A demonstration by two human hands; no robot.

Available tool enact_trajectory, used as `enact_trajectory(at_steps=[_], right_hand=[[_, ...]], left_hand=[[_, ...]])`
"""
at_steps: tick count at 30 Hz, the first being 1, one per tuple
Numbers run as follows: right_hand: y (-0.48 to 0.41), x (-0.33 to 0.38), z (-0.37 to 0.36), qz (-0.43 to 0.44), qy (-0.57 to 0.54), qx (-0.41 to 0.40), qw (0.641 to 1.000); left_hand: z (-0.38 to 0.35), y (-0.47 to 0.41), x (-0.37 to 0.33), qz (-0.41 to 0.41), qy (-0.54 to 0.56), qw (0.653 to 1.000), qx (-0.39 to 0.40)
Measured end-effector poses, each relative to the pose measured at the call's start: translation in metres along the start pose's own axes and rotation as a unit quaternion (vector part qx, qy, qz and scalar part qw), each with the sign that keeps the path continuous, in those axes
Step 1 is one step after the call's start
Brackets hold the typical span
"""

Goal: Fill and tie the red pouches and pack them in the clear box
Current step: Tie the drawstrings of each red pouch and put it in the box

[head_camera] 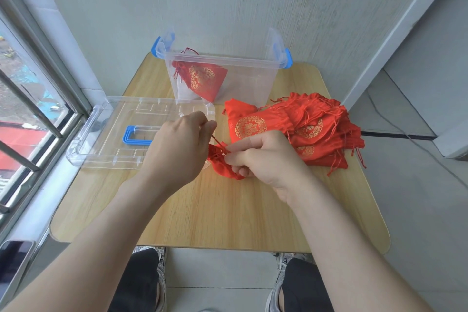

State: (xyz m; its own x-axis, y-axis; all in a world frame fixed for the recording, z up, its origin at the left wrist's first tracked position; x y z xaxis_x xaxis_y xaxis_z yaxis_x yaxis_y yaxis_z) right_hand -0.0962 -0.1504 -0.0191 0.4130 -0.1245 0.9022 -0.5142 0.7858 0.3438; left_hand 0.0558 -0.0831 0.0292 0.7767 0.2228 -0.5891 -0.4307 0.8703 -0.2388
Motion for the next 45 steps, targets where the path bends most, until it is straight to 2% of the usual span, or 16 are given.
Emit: enact_trajectory(at_steps=[6,11,16,23,26,29,33,35,37,39,42,45], right_hand=[[-0.002,-0.004,-0.003,-0.01,-0.015,0.005,1.0],[0.001,0.002,-0.005,0.011,0.086,0.0,0.996],[0.004,0.007,-0.011,0.033,0.208,0.009,0.978],[0.002,0.023,-0.005,0.123,0.279,-0.029,0.952],[0.0,0.02,-0.014,0.152,0.19,0.026,0.97],[-0.01,0.016,-0.001,0.132,0.002,-0.006,0.991],[-0.018,0.019,0.016,0.121,-0.117,-0.075,0.983],[-0.02,0.022,0.015,0.117,-0.19,-0.061,0.973],[-0.019,0.029,0.009,0.118,-0.286,-0.011,0.951],[-0.018,0.039,0.009,0.155,-0.281,0.005,0.947],[-0.019,0.043,0.014,0.209,-0.137,-0.075,0.965],[-0.022,0.045,0.019,0.227,-0.124,-0.145,0.955]], left_hand=[[-0.002,-0.002,0.01,0.024,0.009,1.0,-0.003],[0.003,-0.004,0.014,0.048,0.007,0.999,-0.017],[0.003,-0.003,0.012,0.04,-0.005,0.999,-0.008],[0.003,-0.004,0.012,0.016,-0.023,1.0,-0.004],[0.01,-0.007,0.018,0.02,-0.002,0.999,-0.03],[0.013,-0.006,0.021,0.056,0.087,0.995,-0.011],[-0.002,-0.004,0.006,0.045,0.226,0.969,0.087],[-0.011,-0.007,0.006,0.038,0.24,0.964,0.113],[-0.014,-0.012,0.01,0.045,0.257,0.96,0.105],[-0.011,-0.019,0.013,0.048,0.317,0.944,0.081],[-0.002,-0.031,0.01,0.032,0.385,0.921,0.059],[0.004,-0.043,0.022,0.05,0.355,0.933,-0.001]])
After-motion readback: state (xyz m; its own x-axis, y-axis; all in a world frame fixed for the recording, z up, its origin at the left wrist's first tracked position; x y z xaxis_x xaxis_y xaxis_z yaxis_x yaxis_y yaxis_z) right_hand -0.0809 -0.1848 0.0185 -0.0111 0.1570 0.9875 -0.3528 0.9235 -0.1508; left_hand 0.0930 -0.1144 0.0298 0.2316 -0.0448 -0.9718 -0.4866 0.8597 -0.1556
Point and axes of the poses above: each hand's wrist, its own y-axis away from the middle knuckle, its own z-axis out of the back of the hand, x = y × z, the point moved 10 cm from there along -y, towards the middle knuckle, and after that the axes turned 3 degrees about y, right-handed, at the moved point
